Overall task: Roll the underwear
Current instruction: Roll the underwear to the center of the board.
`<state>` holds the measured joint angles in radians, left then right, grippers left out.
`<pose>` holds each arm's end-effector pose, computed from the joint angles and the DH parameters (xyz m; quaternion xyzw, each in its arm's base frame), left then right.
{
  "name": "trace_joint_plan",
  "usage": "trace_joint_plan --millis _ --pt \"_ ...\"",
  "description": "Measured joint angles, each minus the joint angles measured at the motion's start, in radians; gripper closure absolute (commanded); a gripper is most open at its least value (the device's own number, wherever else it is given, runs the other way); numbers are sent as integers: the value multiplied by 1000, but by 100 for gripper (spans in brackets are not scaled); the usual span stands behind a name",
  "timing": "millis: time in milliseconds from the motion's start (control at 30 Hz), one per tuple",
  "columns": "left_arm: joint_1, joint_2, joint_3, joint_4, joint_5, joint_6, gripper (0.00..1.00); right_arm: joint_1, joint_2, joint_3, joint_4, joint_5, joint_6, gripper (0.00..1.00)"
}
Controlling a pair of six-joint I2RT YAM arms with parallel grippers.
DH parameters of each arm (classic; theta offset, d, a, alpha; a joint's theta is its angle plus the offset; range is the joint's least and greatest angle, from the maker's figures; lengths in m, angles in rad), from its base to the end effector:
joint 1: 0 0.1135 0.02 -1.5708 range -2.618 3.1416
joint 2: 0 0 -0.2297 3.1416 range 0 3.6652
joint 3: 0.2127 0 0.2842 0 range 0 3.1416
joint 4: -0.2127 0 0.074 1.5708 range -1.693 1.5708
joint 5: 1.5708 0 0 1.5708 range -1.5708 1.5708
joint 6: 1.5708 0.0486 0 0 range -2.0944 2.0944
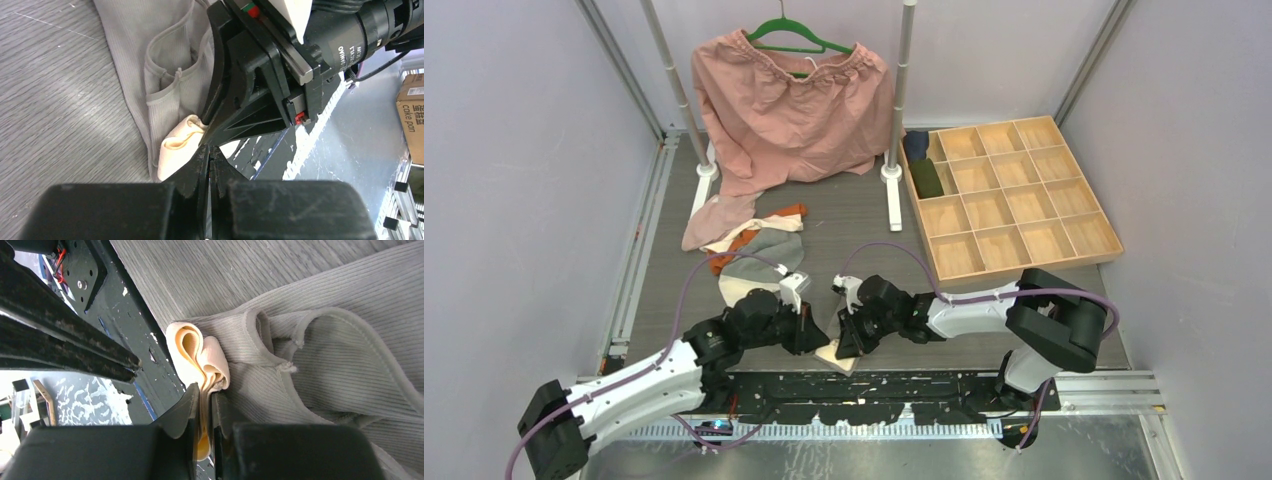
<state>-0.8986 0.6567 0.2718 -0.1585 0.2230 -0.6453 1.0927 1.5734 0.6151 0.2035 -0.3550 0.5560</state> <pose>0.1298 -0.1804 0.1423 0.1636 0.8517 -0.4101 0.2823 0.1306 0.2888 0.0685 -0.3071 0.8526 0.3968 0.1462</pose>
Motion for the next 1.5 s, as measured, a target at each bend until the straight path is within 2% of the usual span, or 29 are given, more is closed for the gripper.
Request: trace_joint_plan --millis 367,933,1133,1233,1500 --pt "-23 153 0 115 16 5 98 -14 5 10 -17 -6 -3 86" --pt "-24 267 -33 219 5 21 99 -23 4 10 -24 -3 -3 73" --pt "-24 328 -32 251 -10 19 99 -29 2 10 -32 6 1 64" --pt "-24 374 -20 275 -13 17 99 -31 -20 8 -53 31 3 56" --pt "-24 478 16 326 -3 16 99 -39 -100 -6 -154 134 5 57"
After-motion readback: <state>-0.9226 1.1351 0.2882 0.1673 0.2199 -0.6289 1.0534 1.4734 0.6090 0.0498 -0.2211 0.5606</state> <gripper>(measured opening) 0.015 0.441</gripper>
